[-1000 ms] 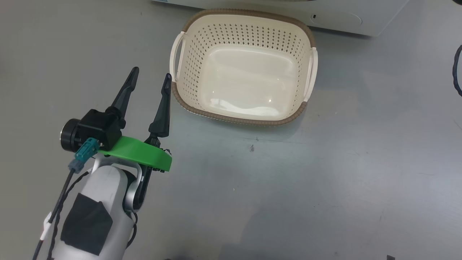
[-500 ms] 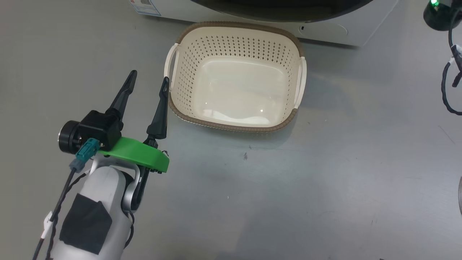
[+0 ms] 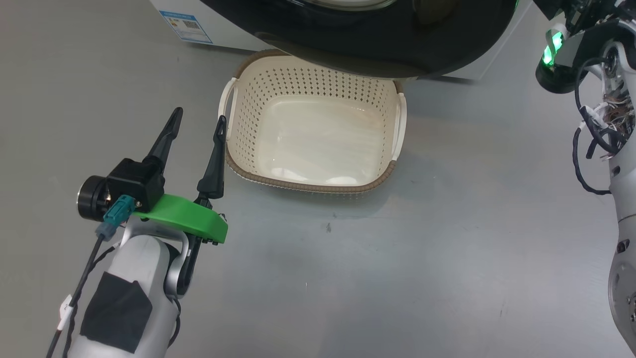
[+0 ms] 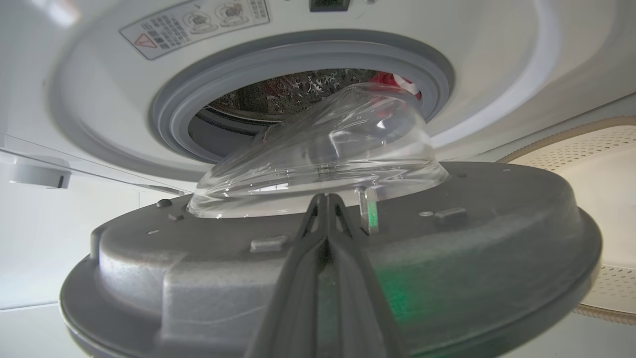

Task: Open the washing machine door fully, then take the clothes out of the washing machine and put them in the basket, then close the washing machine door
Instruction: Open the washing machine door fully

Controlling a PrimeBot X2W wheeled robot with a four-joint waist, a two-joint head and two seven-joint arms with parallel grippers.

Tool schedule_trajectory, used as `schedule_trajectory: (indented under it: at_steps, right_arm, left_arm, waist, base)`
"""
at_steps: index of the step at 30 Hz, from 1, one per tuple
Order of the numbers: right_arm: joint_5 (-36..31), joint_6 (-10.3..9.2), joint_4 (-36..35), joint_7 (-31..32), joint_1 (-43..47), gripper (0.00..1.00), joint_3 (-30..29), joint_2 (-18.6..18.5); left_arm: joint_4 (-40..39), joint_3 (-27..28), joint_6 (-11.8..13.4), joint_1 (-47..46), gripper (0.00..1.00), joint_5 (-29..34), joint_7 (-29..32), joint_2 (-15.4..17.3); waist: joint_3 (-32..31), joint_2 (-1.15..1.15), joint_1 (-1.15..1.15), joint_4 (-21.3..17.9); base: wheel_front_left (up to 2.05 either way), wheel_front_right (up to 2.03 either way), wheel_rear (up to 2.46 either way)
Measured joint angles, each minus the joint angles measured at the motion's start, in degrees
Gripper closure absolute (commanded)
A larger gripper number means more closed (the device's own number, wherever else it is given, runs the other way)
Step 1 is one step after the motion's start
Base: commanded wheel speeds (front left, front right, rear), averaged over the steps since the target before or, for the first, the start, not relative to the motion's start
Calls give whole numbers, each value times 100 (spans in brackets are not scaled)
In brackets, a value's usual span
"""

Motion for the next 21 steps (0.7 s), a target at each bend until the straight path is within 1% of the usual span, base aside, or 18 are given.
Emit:
schedule_trajectory:
  at_steps: [6, 8, 15, 16, 21]
  right_arm:
    - [87, 91, -5, 255, 262, 100, 44, 43]
    - [99, 93, -10, 349, 346, 100, 62, 68]
    - [124, 147, -71, 605, 658, 100, 220, 197]
    - [130, 186, -91, 671, 767, 100, 270, 243]
    - [134, 187, -163, 797, 1025, 100, 397, 355]
  left_arm:
    - [73, 23, 0, 70, 0, 0, 0, -2]
    - [120, 34, 0, 96, 0, -1, 1, -2]
    - [214, 62, 0, 197, 0, -12, 0, -5]
    - [249, 66, 0, 229, 0, -12, 1, -7]
    - [365, 97, 0, 407, 0, -14, 1, -7]
  waist:
    - [-154, 0, 0, -21]
    - [-208, 0, 0, -27]
    - [-402, 0, 0, -44]
    - [-468, 0, 0, -47]
    - [-640, 0, 0, -63]
  base:
    - [0, 0, 0]
    - [0, 0, 0]
    - [0, 0, 0]
    - [0, 0, 0]
    - [0, 0, 0]
